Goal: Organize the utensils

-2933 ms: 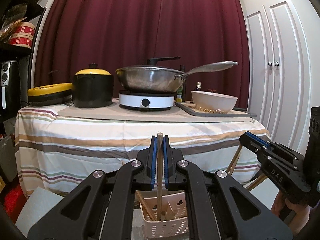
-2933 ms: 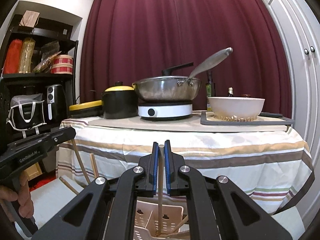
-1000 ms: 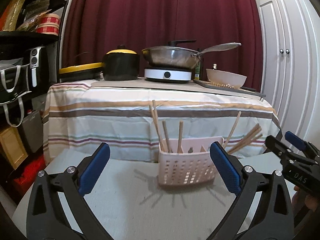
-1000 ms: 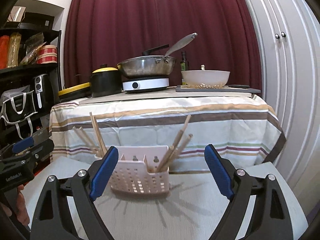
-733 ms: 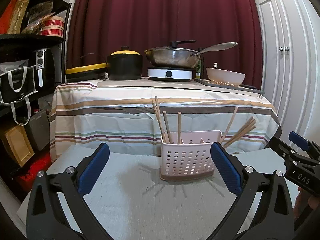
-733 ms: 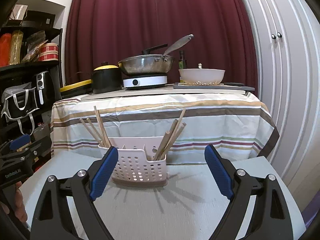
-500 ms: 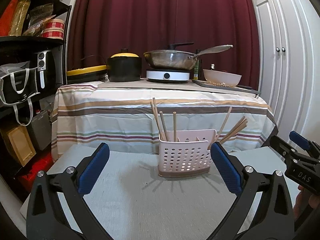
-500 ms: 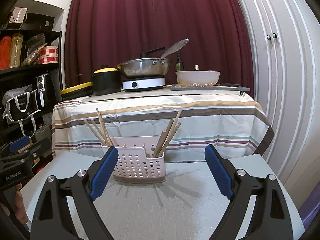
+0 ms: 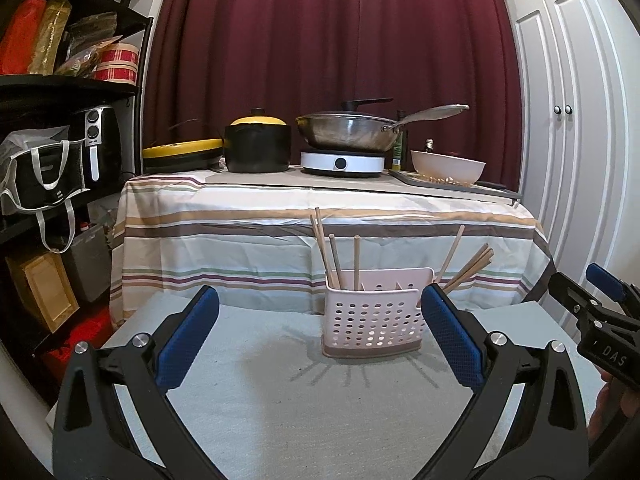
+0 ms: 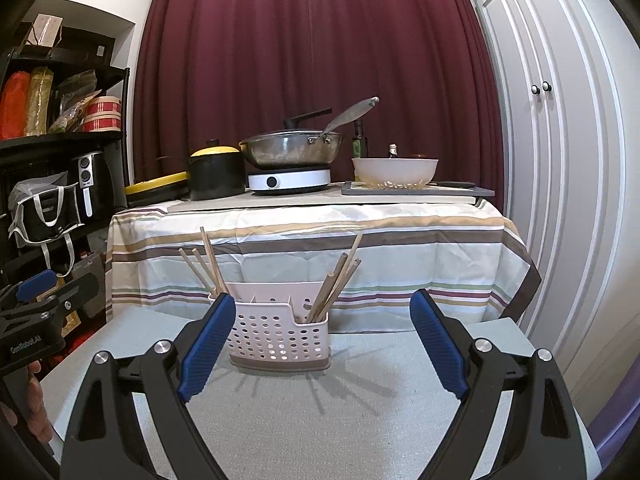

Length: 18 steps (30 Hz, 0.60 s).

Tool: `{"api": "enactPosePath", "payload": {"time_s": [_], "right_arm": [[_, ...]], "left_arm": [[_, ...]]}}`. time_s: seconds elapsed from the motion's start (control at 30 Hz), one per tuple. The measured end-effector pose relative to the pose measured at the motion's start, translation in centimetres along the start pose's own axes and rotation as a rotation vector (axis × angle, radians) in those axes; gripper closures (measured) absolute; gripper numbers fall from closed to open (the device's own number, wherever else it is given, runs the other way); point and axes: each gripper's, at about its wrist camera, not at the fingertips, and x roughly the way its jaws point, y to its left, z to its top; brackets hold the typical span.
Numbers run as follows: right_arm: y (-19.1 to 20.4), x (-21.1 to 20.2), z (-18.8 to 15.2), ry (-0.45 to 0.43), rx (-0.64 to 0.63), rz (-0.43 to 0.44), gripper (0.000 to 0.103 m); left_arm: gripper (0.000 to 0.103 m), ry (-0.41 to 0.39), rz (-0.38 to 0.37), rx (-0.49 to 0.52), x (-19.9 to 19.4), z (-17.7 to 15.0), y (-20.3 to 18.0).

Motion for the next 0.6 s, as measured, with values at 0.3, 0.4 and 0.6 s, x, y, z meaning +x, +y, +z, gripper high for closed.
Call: {"api": "enactPosePath", "payload": {"time_s": [0.3,0.4,0.6], "right_arm": [[-0.07,-0.14,0.16,-0.004,0.002,-0.006,0.017],[-0.08,-0.15,0.17,-0.003,0.004,-0.005,0.017],[-0.12,-0.14,0.18,-0.005,0.003,-0.006,0.017]], "left_arm": [[0.004,-0.002,0.004,0.000,0.05,0.01,-0.03],[0.004,-0.002,0.005,-0.001,0.05,0.00,-0.06],[0.004,-0.002,0.004,-0.001,0.05,0.00,-0.03]]}}
